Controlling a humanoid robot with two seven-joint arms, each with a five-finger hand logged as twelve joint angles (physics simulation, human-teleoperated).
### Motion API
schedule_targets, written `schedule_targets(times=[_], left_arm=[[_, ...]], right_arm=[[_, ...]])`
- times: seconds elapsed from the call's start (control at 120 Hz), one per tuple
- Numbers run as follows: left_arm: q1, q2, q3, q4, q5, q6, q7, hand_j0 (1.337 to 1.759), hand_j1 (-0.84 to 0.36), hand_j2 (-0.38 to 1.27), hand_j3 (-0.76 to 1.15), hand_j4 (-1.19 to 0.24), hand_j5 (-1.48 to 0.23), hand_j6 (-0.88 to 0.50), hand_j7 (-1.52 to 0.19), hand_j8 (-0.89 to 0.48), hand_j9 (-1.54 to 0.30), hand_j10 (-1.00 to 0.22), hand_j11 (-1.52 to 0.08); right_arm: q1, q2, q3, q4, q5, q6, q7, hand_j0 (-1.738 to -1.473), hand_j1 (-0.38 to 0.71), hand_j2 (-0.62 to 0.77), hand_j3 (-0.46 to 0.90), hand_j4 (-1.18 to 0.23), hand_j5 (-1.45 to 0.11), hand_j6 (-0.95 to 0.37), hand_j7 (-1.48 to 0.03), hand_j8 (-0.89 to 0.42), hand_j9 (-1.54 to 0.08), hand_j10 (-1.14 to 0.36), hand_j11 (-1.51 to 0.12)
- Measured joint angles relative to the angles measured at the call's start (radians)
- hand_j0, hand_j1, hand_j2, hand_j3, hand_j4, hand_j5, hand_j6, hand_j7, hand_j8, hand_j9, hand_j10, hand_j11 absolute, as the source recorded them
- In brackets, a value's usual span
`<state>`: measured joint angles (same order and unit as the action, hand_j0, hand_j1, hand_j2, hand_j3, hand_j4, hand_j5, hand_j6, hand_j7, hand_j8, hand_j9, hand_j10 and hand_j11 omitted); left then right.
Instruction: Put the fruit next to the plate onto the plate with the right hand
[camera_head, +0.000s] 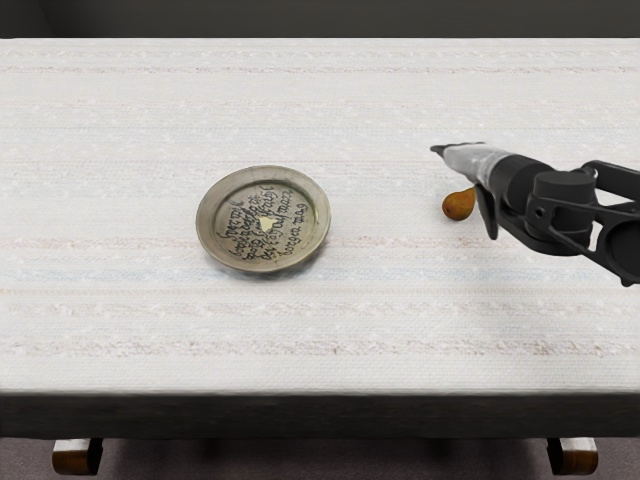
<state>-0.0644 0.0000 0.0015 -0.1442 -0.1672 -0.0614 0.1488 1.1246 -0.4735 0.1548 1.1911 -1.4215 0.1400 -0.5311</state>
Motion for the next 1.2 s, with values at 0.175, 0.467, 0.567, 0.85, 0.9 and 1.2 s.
schedule_targets(times=[0.175,0.467,0.567,0.85,0.9,1.2], left_arm=[[0.0,0.0,0.0,0.0,0.0,0.0,0.0,1.658,0.33,0.0,0.0,-0.02,-0.03,-0.02,-0.03,-0.02,-0.03,-0.02,-0.03],[0.0,0.0,0.0,0.0,0.0,0.0,0.0,1.658,0.33,0.0,0.0,-0.02,-0.03,-0.02,-0.03,-0.02,-0.03,-0.02,-0.03],[0.0,0.0,0.0,0.0,0.0,0.0,0.0,1.658,0.33,0.0,0.0,-0.02,-0.03,-0.02,-0.03,-0.02,-0.03,-0.02,-0.03],[0.0,0.0,0.0,0.0,0.0,0.0,0.0,1.658,0.33,0.0,0.0,-0.02,-0.03,-0.02,-0.03,-0.02,-0.03,-0.02,-0.03],[0.0,0.0,0.0,0.0,0.0,0.0,0.0,1.658,0.33,0.0,0.0,-0.02,-0.03,-0.02,-0.03,-0.02,-0.03,-0.02,-0.03],[0.0,0.0,0.0,0.0,0.0,0.0,0.0,1.658,0.32,0.0,0.0,-0.02,-0.03,-0.02,-0.03,-0.02,-0.03,-0.02,-0.03]], right_arm=[[0.007,0.001,-0.002,-0.002,0.022,0.005,0.034,-1.658,-0.35,0.0,0.0,0.0,0.0,-0.01,0.0,0.0,0.0,0.0,0.0],[0.009,0.016,-0.013,-0.009,0.036,0.0,0.042,-1.658,-0.25,-0.01,0.0,-0.09,-0.11,-0.09,-0.11,-0.09,-0.11,-0.09,-0.11],[0.009,0.024,-0.015,-0.019,0.036,-0.001,0.042,-1.658,-0.19,-0.02,0.0,-0.14,-0.17,-0.14,-0.17,-0.14,-0.17,-0.14,-0.17],[-0.001,0.029,-0.038,-0.062,0.035,-0.04,0.045,-1.658,-0.11,-0.04,0.0,-0.21,-0.26,-0.21,-0.26,-0.21,-0.26,-0.21,-0.26],[-0.001,0.031,-0.042,-0.074,0.035,-0.046,0.048,-1.658,-0.1,-0.04,0.0,-0.21,-0.27,-0.21,-0.27,-0.21,-0.27,-0.21,-0.27],[0.001,0.053,-0.078,-0.117,0.035,-0.079,0.067,-1.658,-0.09,-0.04,0.0,-0.22,-0.28,-0.22,-0.28,-0.22,-0.28,-0.22,-0.28]])
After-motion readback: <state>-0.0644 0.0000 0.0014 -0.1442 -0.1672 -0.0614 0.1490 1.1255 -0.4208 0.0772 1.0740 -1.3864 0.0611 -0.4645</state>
